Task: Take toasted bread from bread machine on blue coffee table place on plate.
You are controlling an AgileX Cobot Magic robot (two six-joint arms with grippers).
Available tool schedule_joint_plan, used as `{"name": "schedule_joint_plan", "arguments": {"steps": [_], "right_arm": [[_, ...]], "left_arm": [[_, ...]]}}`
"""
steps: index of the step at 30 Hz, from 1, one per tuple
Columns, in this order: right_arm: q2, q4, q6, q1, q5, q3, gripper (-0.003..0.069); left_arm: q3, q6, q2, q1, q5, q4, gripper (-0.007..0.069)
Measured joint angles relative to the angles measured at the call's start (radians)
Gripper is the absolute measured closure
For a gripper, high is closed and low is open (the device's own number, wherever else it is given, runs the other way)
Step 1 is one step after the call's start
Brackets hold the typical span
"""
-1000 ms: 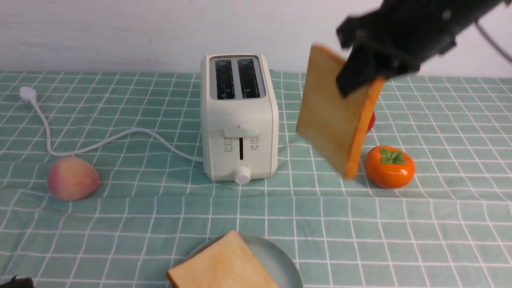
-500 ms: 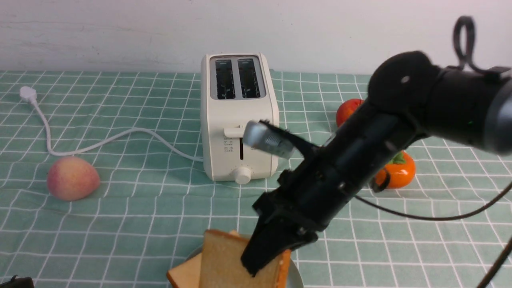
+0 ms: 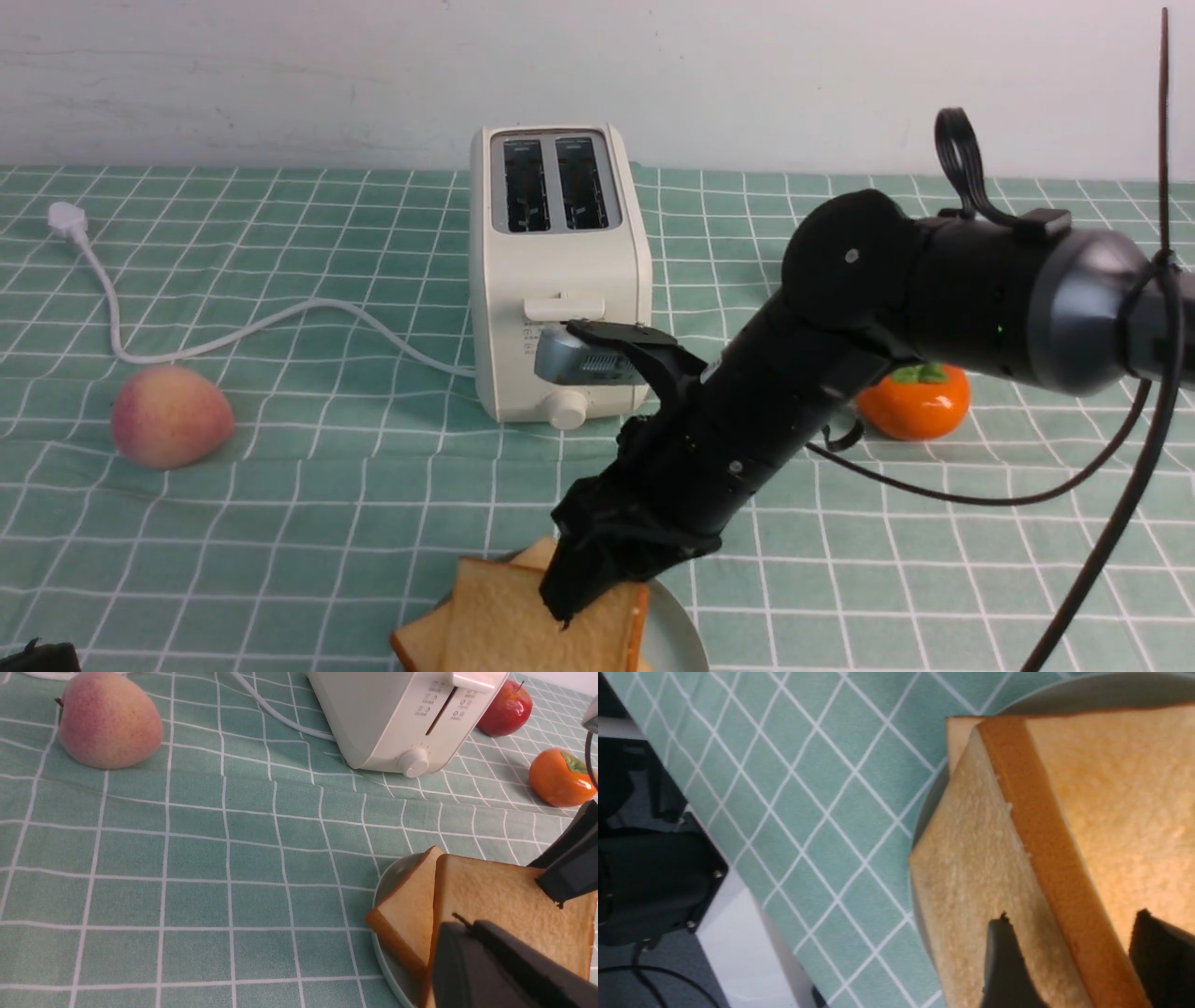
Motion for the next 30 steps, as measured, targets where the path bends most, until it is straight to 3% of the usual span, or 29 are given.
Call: {"name": "schedule_joint_plan", "arguments": {"steps": [3, 6, 8, 9, 10, 11, 12, 15, 18, 22, 24, 30], "right_arm": [[-0.012, -0.109, 0.017, -0.019, 0.006, -0.036, 0.0242], [-0.057, -0.269, 0.141, -0.048, 0.039, -0.114, 0.0269], [-0.117, -0.428, 0.258, -0.066, 0.089, -0.176, 0.0337], [-0.124, -0.428, 0.269, -0.066, 0.095, -0.183, 0.0346], [-0.203, -0.586, 0.362, -0.073, 0.136, -0.236, 0.0432], [-0.249, -0.659, 0.404, -0.074, 0.15, -0.262, 0.0485], [-0.249, -0.659, 0.412, -0.074, 0.153, -0.267, 0.0496], [-0.431, -0.844, 0.516, -0.074, 0.16, -0.307, 0.065], [-0.572, -0.92, 0.575, -0.074, 0.16, -0.3, 0.0676], [-0.804, -0.979, 0.636, -0.074, 0.136, -0.201, 0.0675], [-0.989, -0.994, 0.673, -0.074, 0.074, -0.043, 0.0672], [-1.397, -1.058, 0.709, -0.074, -0.257, 0.436, 0.0667]], "left_arm": [[0.0, 0.0, 0.0, 0.0, -0.005, -0.001, 0.0638], [0.0, 0.0, 0.0, 0.0, -0.008, -0.001, 0.0638], [0.0, 0.0, 0.0, 0.0, -0.009, -0.001, 0.0638], [0.0, 0.0, 0.0, 0.0, -0.009, -0.001, 0.0638], [0.0, 0.0, 0.0, 0.0, -0.009, -0.001, 0.0638], [0.0, 0.0, 0.0, 0.0, -0.009, -0.001, 0.0638], [0.0, 0.0, 0.0, 0.0, -0.009, -0.001, 0.0638], [0.0, 0.0, 0.0, 0.0, -0.009, -0.001, 0.0638], [0.0, 0.0, 0.0, 0.0, -0.009, -0.001, 0.0638], [0.0, 0.0, 0.0, 0.0, -0.019, -0.001, 0.0638], [0.0, 0.0, 0.0, 0.0, -0.025, -0.001, 0.0638], [0.0, 0.0, 0.0, 0.0, -0.029, -0.004, 0.0638]]}}
